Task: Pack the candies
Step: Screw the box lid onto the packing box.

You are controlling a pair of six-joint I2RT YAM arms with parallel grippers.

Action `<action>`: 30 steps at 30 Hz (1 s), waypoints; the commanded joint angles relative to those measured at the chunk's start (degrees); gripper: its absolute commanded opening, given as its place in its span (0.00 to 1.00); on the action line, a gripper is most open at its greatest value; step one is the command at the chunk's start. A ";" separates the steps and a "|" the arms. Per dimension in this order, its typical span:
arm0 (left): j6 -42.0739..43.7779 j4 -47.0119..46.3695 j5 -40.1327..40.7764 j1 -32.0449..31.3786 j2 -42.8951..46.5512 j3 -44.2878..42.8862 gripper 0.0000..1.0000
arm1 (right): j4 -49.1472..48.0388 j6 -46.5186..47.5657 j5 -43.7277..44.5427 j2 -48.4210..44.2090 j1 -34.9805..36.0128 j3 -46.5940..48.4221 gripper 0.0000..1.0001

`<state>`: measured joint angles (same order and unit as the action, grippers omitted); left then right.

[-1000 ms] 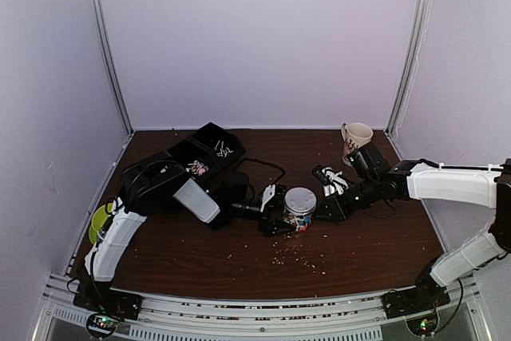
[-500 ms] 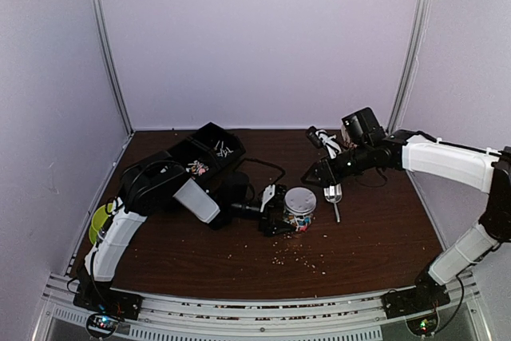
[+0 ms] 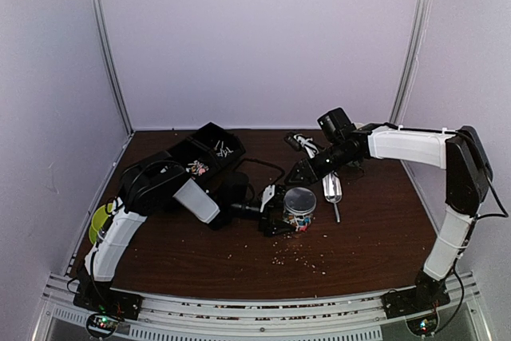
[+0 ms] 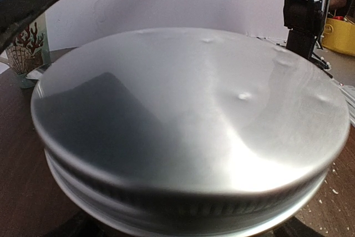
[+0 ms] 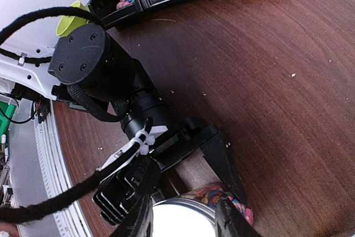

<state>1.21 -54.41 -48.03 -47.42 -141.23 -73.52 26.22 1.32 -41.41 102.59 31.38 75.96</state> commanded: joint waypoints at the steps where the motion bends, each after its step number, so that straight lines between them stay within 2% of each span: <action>1: -1.65 6.20 0.48 0.66 -2.38 1.69 0.86 | 1.04 1.64 -2.44 0.85 -1.00 0.41 0.38; 16: -1.74 6.16 0.39 0.66 -2.44 1.70 0.85 | -0.64 2.02 -2.97 1.26 -2.61 -3.51 0.37; 22: -1.83 6.13 0.55 0.66 -2.47 1.62 0.86 | -1.12 2.06 -2.83 0.24 -2.81 -5.64 0.24; 30: -2.79 5.46 0.35 1.09 -2.78 1.45 0.85 | -3.92 0.74 -1.48 -2.73 -3.16 -10.83 0.18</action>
<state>1.23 -54.43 -48.29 -47.35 -141.23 -73.52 20.88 2.70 -44.14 101.51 28.25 68.36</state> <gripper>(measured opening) 0.858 0.191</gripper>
